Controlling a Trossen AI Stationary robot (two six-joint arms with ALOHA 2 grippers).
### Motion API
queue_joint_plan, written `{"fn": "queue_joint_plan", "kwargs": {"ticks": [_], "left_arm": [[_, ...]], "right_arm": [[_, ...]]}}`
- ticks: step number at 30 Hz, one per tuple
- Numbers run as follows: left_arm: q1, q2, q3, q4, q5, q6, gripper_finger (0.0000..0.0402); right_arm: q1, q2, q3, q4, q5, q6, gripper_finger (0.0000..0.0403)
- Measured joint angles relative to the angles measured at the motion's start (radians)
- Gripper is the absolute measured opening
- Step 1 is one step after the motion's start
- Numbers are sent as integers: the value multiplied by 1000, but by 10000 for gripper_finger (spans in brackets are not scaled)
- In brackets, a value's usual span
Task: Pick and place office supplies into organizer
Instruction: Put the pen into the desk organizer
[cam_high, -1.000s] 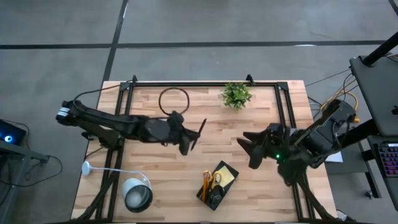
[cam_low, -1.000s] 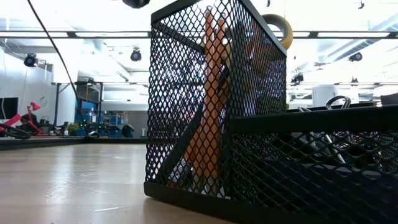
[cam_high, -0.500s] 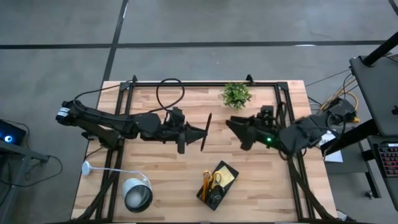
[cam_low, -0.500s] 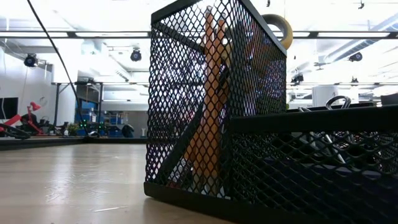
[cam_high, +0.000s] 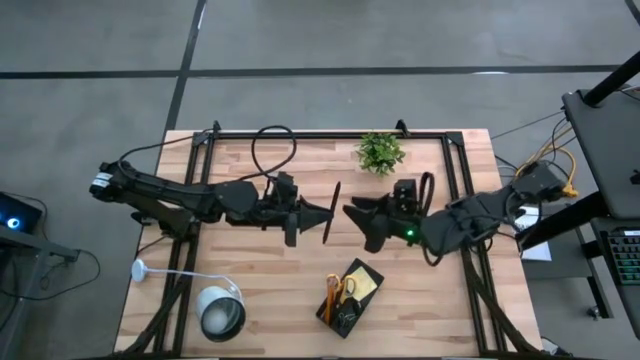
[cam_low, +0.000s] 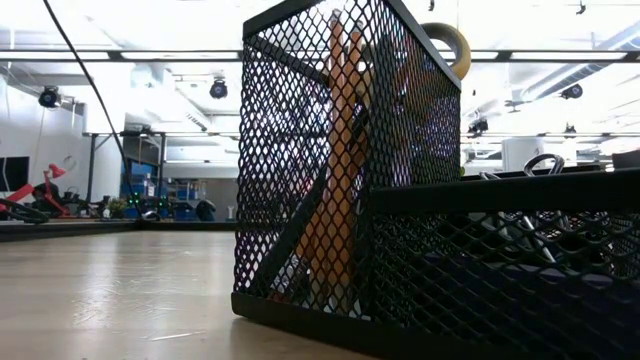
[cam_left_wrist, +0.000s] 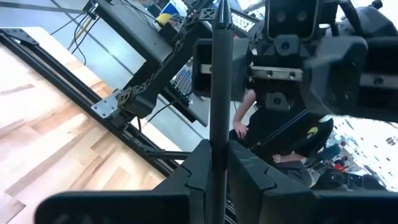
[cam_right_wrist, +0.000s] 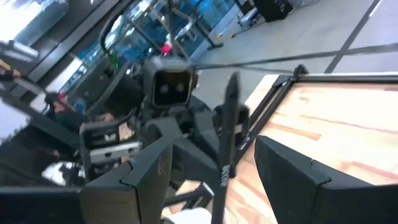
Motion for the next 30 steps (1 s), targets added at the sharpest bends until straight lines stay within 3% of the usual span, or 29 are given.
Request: {"fn": "queue_joint_plan", "kwargs": {"ticks": [16,30], "left_arm": [[0,0,-4,-2,11,-9,22],[0,0,-4,-1,25,-9,22]], "right_arm": [[-100,36,-1,53,-148,-25,204],[-129,43,-1,52,-173,-42,115]]}}
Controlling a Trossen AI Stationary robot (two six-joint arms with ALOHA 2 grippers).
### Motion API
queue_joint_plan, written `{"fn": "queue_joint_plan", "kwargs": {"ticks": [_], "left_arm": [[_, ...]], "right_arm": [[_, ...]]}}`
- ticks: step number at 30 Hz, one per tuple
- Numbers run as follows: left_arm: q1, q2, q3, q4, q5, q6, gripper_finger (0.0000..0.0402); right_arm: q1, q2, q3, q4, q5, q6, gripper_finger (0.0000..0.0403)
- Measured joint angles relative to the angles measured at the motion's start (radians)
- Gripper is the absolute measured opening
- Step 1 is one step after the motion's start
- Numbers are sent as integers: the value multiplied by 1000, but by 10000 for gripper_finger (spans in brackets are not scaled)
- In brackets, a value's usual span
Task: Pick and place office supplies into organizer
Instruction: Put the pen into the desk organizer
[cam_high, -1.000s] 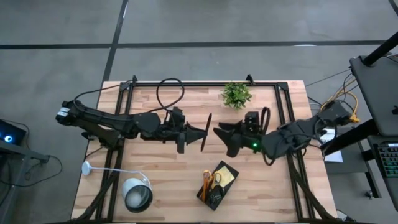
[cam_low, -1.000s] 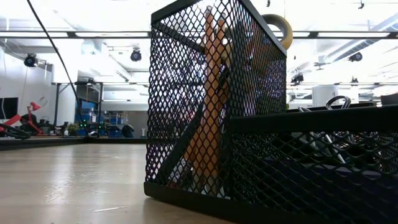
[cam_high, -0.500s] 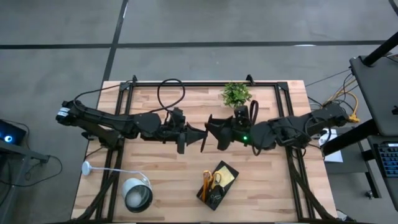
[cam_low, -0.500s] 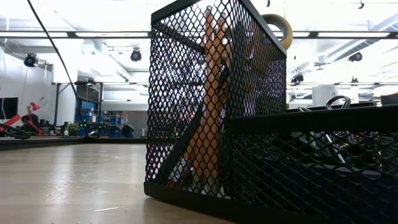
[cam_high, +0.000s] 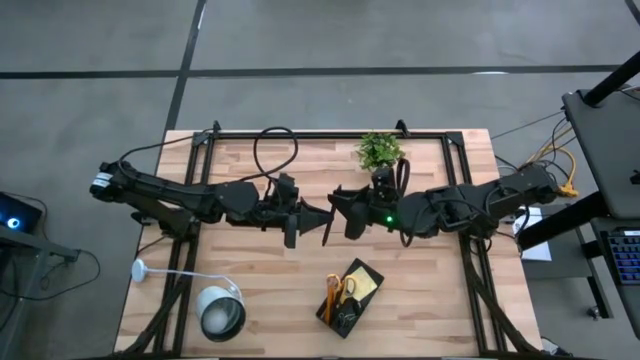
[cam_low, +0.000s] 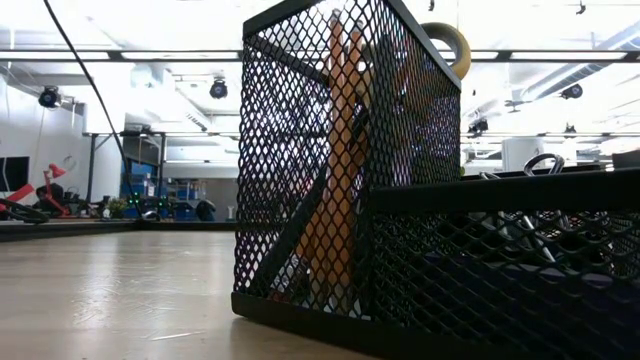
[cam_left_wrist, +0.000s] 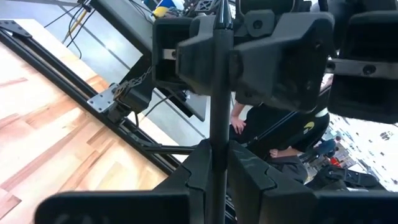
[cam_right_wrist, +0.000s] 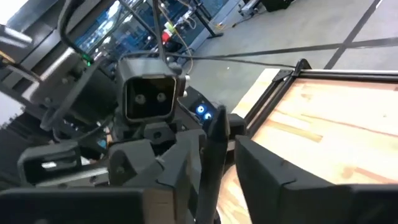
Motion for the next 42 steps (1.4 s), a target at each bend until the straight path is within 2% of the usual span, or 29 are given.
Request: {"fn": "queue_joint_plan", "kwargs": {"ticks": [4,9,21,24,32,35,38,42], "left_arm": [[0,0,0,0,2,0,22],[0,0,0,-1,3,4,22],[0,0,-1,-5,-7,3,26],[0,-6,-17,-4,-10,3,44],[7,-39,-40,-167,-14,-2,140],[9,-63,-40,-205,-17,45,169],[25,-91,-40,-300,-58,53,181],[62,-148,-40,-398,-91,52,183]], "right_arm": [[-4,0,0,-1,-35,-10,72],[-3,0,0,3,-29,-40,24],[1,0,0,13,-16,-93,25],[4,0,0,11,-14,-119,25],[26,-20,0,-7,33,-141,25],[44,-26,0,-22,33,-141,25],[78,-27,0,-37,42,-142,25],[152,-26,0,-67,114,-179,25]]}}
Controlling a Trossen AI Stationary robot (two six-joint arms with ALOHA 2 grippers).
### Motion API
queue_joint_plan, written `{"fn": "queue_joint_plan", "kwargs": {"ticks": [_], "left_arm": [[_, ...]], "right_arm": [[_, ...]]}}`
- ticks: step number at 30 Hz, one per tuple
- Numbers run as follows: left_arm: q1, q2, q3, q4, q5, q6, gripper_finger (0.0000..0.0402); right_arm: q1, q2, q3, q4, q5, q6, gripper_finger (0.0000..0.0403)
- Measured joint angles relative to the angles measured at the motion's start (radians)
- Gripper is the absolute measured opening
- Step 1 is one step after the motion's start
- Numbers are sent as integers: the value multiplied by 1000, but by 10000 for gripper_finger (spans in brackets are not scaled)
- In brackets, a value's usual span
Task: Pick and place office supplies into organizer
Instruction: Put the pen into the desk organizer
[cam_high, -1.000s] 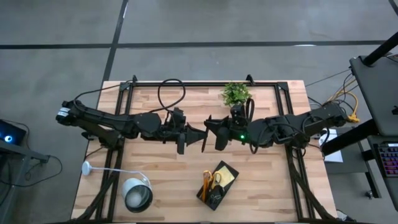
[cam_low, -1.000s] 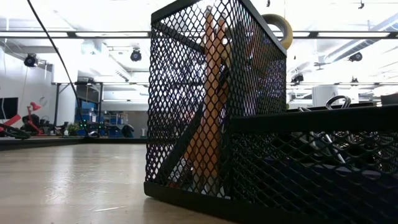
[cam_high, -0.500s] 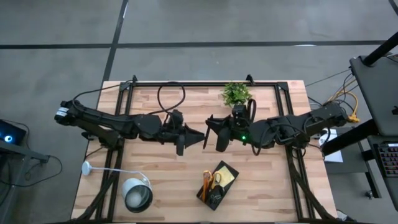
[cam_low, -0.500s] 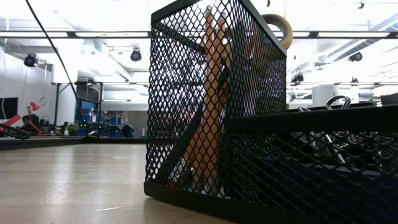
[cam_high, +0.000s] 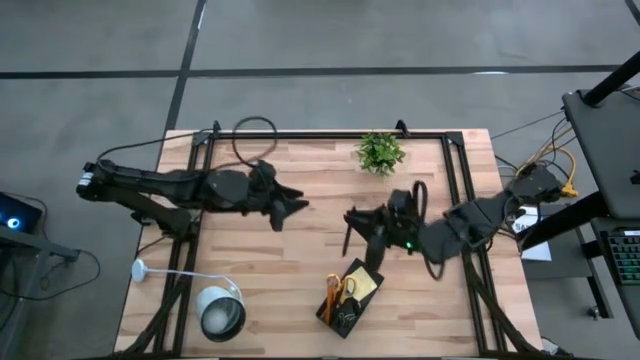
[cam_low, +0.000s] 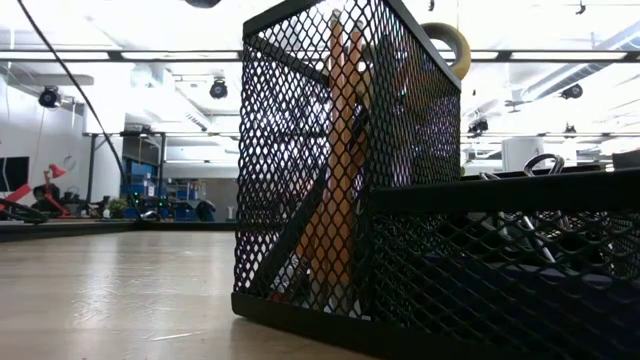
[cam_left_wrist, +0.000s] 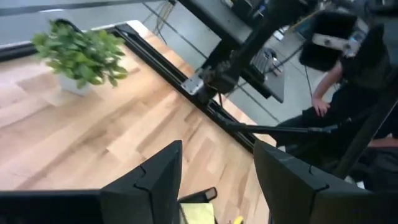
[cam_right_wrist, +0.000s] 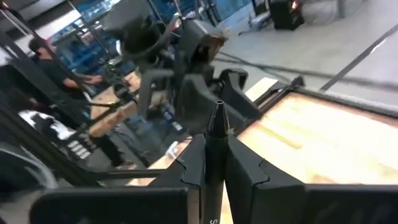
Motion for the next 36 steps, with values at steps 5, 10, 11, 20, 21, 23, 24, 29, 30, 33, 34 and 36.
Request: {"fn": "queue_joint_plan", "kwargs": {"ticks": [5,10,11,20,21,23,24,29,30,33,34,36], "left_arm": [[45,-58,-1,-34,-1,0,183],[71,-91,-2,-48,-1,8,183],[75,-95,-2,-54,-1,9,183],[77,-93,-12,-59,11,9,183],[77,-89,-14,-58,11,9,183],[77,-85,-23,-59,12,2,183],[77,-84,-27,-60,19,0,183],[77,-84,-34,-54,65,-1,183],[77,-84,-36,-54,68,-1,183],[77,-84,-42,-54,81,-2,183],[77,-84,-42,-54,89,-2,183],[77,-84,-42,-53,98,-2,183]], "right_arm": [[92,0,-34,-49,121,9,25],[141,16,-83,-64,130,123,25],[144,24,-91,-64,130,153,25],[168,160,-114,47,67,208,25],[168,180,-115,97,56,178,25],[169,213,-115,177,40,147,25],[169,226,-115,198,33,154,25],[171,301,-116,199,33,235,25],[171,315,-117,195,34,243,25],[173,352,-116,195,40,252,25],[173,368,-115,195,42,253,25],[175,399,-116,190,44,264,25]]}}
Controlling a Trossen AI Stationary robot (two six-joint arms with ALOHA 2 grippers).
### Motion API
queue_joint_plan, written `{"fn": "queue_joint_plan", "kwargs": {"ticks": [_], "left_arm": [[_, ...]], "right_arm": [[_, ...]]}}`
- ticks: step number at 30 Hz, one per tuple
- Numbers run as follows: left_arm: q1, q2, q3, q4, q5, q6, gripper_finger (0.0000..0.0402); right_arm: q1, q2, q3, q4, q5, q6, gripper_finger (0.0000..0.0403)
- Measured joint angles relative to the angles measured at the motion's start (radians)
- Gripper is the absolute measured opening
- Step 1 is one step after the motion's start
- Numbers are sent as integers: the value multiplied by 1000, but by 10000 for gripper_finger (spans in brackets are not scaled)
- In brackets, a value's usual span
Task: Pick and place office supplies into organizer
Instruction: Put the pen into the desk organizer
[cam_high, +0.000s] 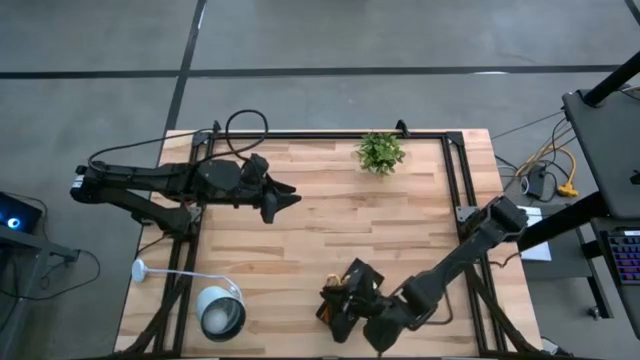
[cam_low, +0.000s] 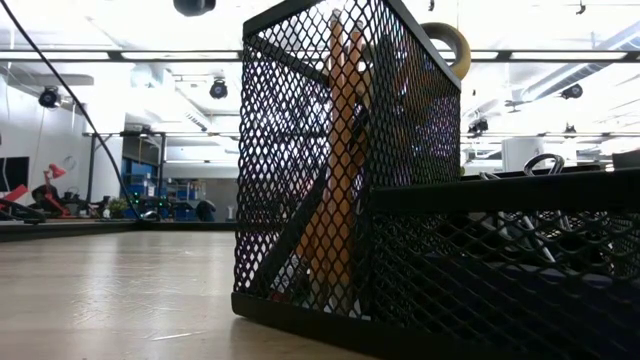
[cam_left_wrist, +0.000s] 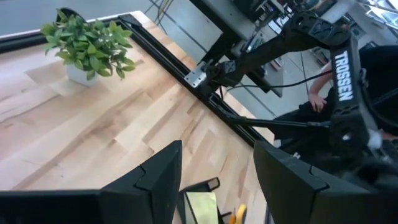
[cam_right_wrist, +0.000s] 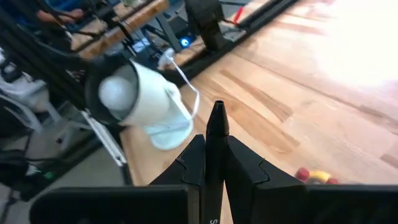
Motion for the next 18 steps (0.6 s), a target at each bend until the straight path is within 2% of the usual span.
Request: {"fn": "queue_joint_plan", "kwargs": {"ticks": [4,9,18], "left_arm": [[0,0,0,1,20,2,183],[0,0,-1,3,61,2,183],[0,0,-7,-1,118,10,183]], "right_arm": [[0,46,0,4,12,15,25],[-4,94,-1,-2,75,35,25],[-12,128,0,-6,79,30,25]]}}
